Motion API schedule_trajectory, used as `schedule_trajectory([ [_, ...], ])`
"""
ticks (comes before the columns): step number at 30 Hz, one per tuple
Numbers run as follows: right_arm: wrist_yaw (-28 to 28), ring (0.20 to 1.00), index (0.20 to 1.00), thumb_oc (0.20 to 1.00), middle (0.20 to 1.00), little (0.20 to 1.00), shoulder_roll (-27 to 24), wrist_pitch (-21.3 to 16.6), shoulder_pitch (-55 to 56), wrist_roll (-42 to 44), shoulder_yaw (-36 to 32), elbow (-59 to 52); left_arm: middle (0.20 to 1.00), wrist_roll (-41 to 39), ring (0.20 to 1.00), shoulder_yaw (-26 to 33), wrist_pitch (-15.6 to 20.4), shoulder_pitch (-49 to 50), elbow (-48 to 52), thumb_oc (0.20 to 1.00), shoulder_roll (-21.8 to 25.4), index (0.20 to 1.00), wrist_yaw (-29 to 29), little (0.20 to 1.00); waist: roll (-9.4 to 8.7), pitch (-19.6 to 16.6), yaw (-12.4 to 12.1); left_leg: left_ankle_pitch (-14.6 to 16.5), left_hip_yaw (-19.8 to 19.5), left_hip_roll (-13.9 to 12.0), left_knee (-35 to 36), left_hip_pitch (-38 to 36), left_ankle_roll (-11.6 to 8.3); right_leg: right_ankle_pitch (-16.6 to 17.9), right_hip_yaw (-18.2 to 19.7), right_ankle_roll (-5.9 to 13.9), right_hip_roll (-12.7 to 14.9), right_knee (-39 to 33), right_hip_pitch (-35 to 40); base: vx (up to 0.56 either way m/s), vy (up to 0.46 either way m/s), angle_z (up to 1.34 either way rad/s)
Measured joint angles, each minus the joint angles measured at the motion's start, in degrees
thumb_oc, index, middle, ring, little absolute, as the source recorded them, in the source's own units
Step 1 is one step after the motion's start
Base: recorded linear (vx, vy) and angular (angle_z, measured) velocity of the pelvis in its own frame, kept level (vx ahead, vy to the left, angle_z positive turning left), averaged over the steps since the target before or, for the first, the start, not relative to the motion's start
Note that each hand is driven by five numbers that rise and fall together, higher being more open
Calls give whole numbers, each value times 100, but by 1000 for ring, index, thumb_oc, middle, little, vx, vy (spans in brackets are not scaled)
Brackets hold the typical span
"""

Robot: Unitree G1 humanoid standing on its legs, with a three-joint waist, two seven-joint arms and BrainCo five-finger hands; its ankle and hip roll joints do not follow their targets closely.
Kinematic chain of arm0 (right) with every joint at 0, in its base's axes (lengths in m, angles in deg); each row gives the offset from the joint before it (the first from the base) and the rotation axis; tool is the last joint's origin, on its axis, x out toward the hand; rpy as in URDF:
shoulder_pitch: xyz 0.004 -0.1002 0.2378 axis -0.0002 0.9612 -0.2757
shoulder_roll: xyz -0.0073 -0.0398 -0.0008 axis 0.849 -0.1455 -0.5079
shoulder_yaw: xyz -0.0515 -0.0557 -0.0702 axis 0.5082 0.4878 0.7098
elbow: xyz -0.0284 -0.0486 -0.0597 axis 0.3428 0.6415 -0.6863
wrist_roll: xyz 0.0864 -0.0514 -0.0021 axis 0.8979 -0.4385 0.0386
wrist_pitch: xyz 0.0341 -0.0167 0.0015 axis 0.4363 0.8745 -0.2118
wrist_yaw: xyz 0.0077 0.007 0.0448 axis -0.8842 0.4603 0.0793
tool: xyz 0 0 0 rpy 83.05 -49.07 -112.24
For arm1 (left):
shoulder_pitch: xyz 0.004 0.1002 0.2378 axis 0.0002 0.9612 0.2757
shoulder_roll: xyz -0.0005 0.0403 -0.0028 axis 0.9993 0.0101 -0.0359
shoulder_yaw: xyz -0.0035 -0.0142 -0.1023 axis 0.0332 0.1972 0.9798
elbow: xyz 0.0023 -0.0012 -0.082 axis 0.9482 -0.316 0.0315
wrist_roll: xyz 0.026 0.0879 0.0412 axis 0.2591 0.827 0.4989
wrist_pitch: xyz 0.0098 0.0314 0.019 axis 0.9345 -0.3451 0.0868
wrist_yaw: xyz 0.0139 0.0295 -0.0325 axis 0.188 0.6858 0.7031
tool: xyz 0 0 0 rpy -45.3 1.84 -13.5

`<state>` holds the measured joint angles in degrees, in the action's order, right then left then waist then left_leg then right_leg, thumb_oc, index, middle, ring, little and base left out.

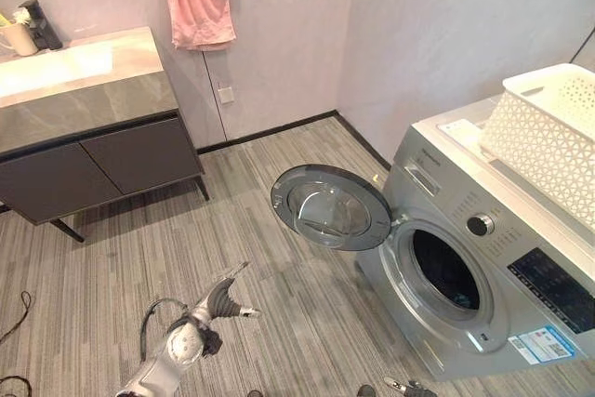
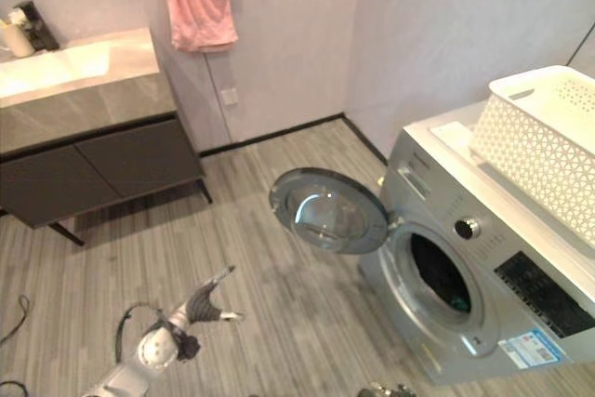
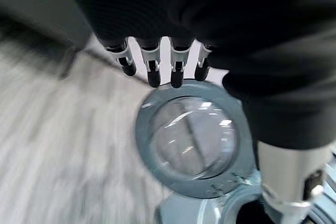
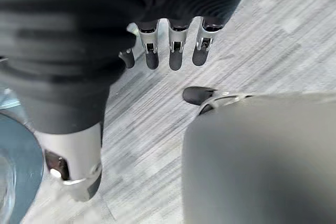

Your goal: Grab the laundry basket,head to the washer,open it,put in the laundry and shut it.

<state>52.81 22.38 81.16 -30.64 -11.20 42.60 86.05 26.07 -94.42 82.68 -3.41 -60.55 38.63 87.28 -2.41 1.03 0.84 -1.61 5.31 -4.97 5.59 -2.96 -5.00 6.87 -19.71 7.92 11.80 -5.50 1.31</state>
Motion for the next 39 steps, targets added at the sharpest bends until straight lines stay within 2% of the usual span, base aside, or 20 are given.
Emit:
schedule_trajectory([
  [2,-59,1000,1000,1000,1000,1000,126,-49,-9,-3,180,-41,1000,320,1000,-123,-34,-576,-235,1000,-221,1000,260,1000,-135,-81,80,0,16,-6,-2,8,0,0,13,-1,-4,1,-30,9,-89,-2],
  [3,-86,1000,1000,1000,1000,1000,110,-34,-41,-37,218,-20,1000,441,1000,-240,-95,-962,-584,1000,-294,1000,421,1000,-169,-114,40,-2,7,7,4,13,2,2,9,-3,5,15,-18,2,-44,-5],
  [5,-99,1000,1000,1000,1000,1000,147,-48,-44,-60,351,-63,1000,520,1000,-442,-273,-1549,-1220,1000,-519,1000,623,1000,-191,-135,159,-3,27,10,2,8,4,7,28,-4,9,2,-25,5,-66,-6],
  [6,-92,1000,1000,1000,1000,1000,195,-40,-108,-75,390,-86,1000,527,1000,-537,-392,-1956,-1714,1000,-638,1000,692,1000,-208,-150,320,-2,77,4,0,0,3,13,67,-4,4,15,-52,3,-65,-9],
  [7,-93,1000,1000,1000,1000,1000,204,-49,-141,-75,416,-125,1000,536,1000,-601,-453,-2091,-1859,1000,-654,1000,760,1000,-208,-150,347,-2,84,4,1,4,3,17,74,-7,3,18,-62,-22,-65,-17],
  [9,-93,1000,1000,1000,1000,1000,168,-45,-180,-139,548,-190,1000,573,1000,-859,-560,-2689,-2794,1000,-828,1000,962,1000,-194,-162,440,-10,213,4,-25,-1,5,83,211,-28,-14,36,-140,-54,-56,-28],
  [10,-98,1000,1000,1000,1000,1000,154,-76,-206,-178,618,-230,1000,572,1000,-916,-692,-3069,-3416,1000,-941,1000,1064,1000,-138,-141,603,-10,320,-7,-24,26,5,98,289,-29,-19,23,-243,-77,-57,-41],
  [12,-96,1000,1000,1000,1000,1000,132,-103,-247,-221,650,-330,1000,573,1000,-898,-848,-3439,-3907,1000,-963,1000,1174,1000,-59,-138,776,-10,434,-12,-25,94,6,148,405,-53,-38,45,-385,-92,-63,-46],
  [13,-98,1000,1000,1000,1000,1000,44,-169,-270,-267,790,-396,1000,539,1000,-1075,-921,-4040,-4686,1000,-1017,1000,1280,1000,-20,-114,860,-10,625,-22,-25,143,6,208,601,-48,-72,46,-555,-72,-54,-62],
  [14,-97,1000,1000,1000,1000,1000,-9,-203,-270,-270,855,-425,1000,496,1000,-1063,-953,-4295,-4941,1000,-985,1000,1302,1000,-4,-103,912,-8,735,-39,-24,163,5,239,706,-73,-98,45,-657,-81,-48,-65],
  [17,-107,1000,1000,1000,1000,1000,-206,-181,-233,-282,892,-391,1000,262,1000,-997,-972,-4826,-5115,1000,-970,1000,1388,1000,71,-6,1071,-8,859,-62,-24,227,4,280,843,-96,-153,48,-802,-62,-43,-31],
  [19,-103,1000,1000,1000,1000,1000,-332,-188,-84,-281,1096,-381,1000,-240,1000,-606,-924,-5228,-5240,1000,-981,1000,1498,1000,88,56,1109,-18,1019,-115,-23,375,-19,293,995,-105,-210,46,-1051,-39,-53,-35],
  [22,-92,1000,1000,1000,1000,1000,-404,-217,14,-272,1095,-559,1000,-683,1000,-433,-896,-5550,-5409,1000,-932,1000,1557,1000,110,231,1281,-53,1110,-166,-23,493,-68,392,1117,-164,-315,46,-1232,-30,-58,-21],
  [26,-96,1000,1000,1000,1000,1000,-598,-311,25,-243,1105,-934,1000,-1077,1000,-376,-907,-6055,-5623,1000,-750,1000,1669,1000,-7,650,1446,-149,1254,-343,-26,834,-187,470,1180,-257,-504,48,-1669,-10,-79,-19],
  [27,-93,1000,1000,1000,1000,1000,-709,-385,73,-222,1134,-1194,1000,-1083,1000,-281,-910,-6267,-5629,1000,-649,1000,1680,1000,-28,756,1450,-160,1254,-355,-25,955,-203,452,1183,-239,-512,48,-1794,37,-79,-4],
  [28,-93,1000,1000,1000,1000,1000,-820,-455,36,-195,1155,-1465,1000,-1112,1000,-452,-913,-6632,-5700,1000,-451,1000,1701,1000,-51,877,1488,-186,1216,-373,-23,1194,-182,478,1179,-253,-499,37,-2013,29,-72,4],
  [29,-100,1000,1000,1000,1000,1000,-920,-460,-98,-65,1188,-1676,1000,-1130,1000,-455,-919,-7007,-5751,1000,-149,1000,1708,1000,-98,1066,1573,-274,1216,-369,-25,1394,-204,544,1181,-256,-506,47,-2216,28,-47,4],
  [31,-102,1000,1000,1000,1000,1000,-958,-470,-177,12,1204,-1839,1000,-1133,1000,-467,-938,-7183,-5768,1000,100,1000,1711,1000,-131,1187,1612,-317,1249,-377,-24,1467,-225,642,1200,-369,-536,50,-2310,23,-35,-12],
  [33,-100,1000,1000,1000,1000,1000,-970,-531,-204,177,1229,-2046,1000,-1293,1000,-471,-941,-7283,-5847,1000,197,1000,1711,1000,-122,1261,1649,-319,1264,-496,-25,1436,-233,638,1209,-395,-639,51,-2309,39,-49,-16],
  [39,-86,1000,1000,1000,1000,1000,-1160,-692,-227,285,1347,-2943,1000,-1334,1000,-667,-905,-7322,-5852,1000,473,1000,1704,1000,-104,1398,1723,-304,1249,-497,-20,1538,-251,604,1200,-368,-669,49,-2410,22,-24,0],
])
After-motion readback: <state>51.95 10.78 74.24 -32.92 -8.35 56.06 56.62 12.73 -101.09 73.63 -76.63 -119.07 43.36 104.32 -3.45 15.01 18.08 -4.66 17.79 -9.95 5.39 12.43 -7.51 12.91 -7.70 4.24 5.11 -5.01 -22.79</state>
